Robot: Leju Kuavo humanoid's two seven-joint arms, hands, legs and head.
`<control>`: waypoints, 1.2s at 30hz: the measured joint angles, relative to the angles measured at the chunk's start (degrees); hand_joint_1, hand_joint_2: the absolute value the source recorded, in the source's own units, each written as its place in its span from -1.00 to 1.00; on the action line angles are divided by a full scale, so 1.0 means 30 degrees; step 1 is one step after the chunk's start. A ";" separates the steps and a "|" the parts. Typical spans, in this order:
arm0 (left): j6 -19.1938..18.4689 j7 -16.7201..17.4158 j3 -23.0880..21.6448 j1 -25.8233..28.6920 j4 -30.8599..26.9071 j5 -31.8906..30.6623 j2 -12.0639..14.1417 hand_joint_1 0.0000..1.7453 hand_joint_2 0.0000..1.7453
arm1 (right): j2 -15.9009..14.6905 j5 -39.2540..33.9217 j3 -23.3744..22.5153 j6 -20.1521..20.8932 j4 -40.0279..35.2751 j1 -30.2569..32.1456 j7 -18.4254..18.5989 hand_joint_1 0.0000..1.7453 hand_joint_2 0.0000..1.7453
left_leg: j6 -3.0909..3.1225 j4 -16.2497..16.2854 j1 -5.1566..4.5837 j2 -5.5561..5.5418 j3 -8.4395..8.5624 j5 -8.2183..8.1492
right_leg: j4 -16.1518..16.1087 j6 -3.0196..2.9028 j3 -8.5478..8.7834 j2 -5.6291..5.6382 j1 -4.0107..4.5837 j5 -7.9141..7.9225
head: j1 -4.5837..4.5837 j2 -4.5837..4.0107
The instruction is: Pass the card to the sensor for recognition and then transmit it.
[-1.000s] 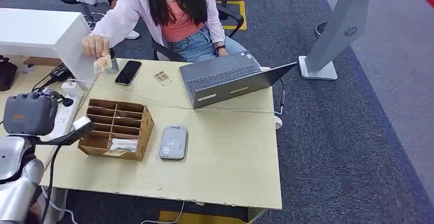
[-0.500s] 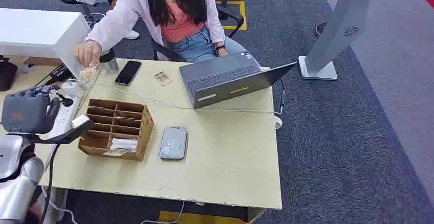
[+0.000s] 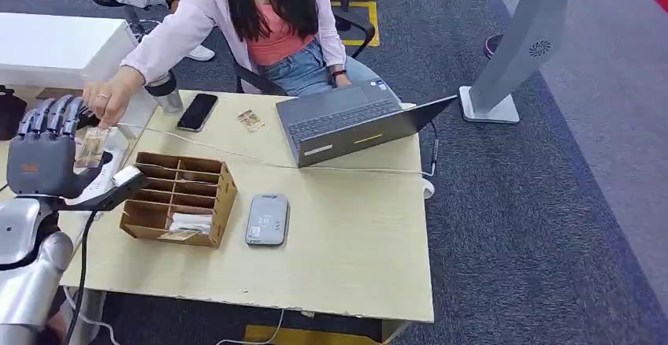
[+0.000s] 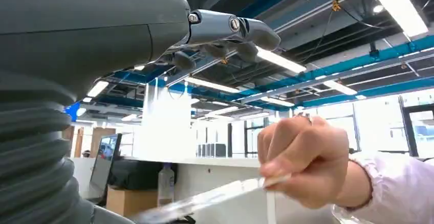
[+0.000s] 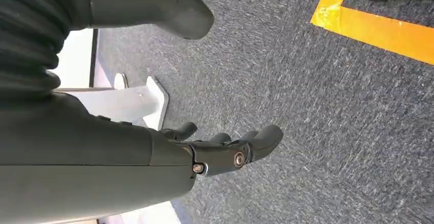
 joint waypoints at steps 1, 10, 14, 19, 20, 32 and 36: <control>0.0000 -0.0001 -0.0001 -0.0176 0.0298 -0.0059 -0.0065 -1.00 1.00 | 0.0007 0.0001 -0.0001 0.0007 0.0000 -0.0003 -0.0014 -1.00 1.00 | 0.0000 0.0001 0.0000 -0.0001 0.0000 0.0000 | 0.0000 0.0000 0.0000 0.0000 0.0000 0.0000 | 0.0000 0.0000; 0.0241 0.0080 -0.0087 -0.1969 0.2944 -0.0845 -0.1144 -1.00 1.00 | 0.0066 0.0161 -0.0073 0.0080 0.0000 -0.0047 -0.0306 -1.00 1.00 | 0.0001 0.0003 -0.0002 -0.0016 -0.0002 0.0001 | 0.0000 0.0003 0.0005 -0.0011 0.0000 0.0002 | -0.0001 0.0000; 0.0241 0.0284 -0.0233 -0.2447 0.3702 -0.1043 -0.1798 -1.00 1.00 | 0.0174 0.0161 -0.0153 0.0095 0.0000 -0.0085 -0.0335 -1.00 1.00 | 0.0002 0.0004 -0.0004 -0.0010 -0.0001 0.0001 | 0.0000 0.0004 0.0004 -0.0006 0.0000 0.0004 | -0.0007 0.0000; 0.0285 0.0328 -0.0291 -0.2883 0.4294 -0.1108 -0.2259 -1.00 1.00 | 0.0277 0.0197 -0.0168 0.0124 0.0000 -0.0099 -0.0364 -1.00 1.00 | 0.0001 0.0003 -0.0003 -0.0008 -0.0001 0.0001 | 0.0001 0.0003 0.0003 -0.0003 0.0000 0.0005 | 0.0000 0.0000; 0.0335 0.0328 -0.0299 -0.2921 0.4402 -0.1115 -0.2295 -1.00 1.00 | 0.0291 0.0219 -0.0168 0.0124 0.0000 -0.0098 -0.0372 -1.00 1.00 | 0.0001 0.0003 -0.0003 -0.0008 -0.0001 0.0001 | 0.0001 0.0003 0.0003 -0.0003 -0.0001 0.0004 | -0.0007 0.0000; 0.0416 0.0328 -0.0306 -0.2972 0.5029 -0.1101 -0.2477 -1.00 1.00 | 0.0342 0.0234 -0.0168 0.0131 0.0000 -0.0099 -0.0393 -1.00 1.00 | 0.0001 0.0001 -0.0002 -0.0008 -0.0002 0.0001 | 0.0002 0.0003 0.0002 -0.0003 0.0000 0.0003 | -0.0007 0.0000; 0.0532 0.0328 -0.0306 -0.2978 0.5167 -0.1065 -0.2463 -1.00 1.00 | 0.0350 0.0256 -0.0168 0.0203 0.0000 -0.0097 -0.0473 -1.00 1.00 | 0.0001 0.0001 -0.0004 -0.0010 -0.0003 0.0001 | 0.0001 0.0003 0.0005 -0.0003 0.0001 0.0004 | -0.0007 0.0000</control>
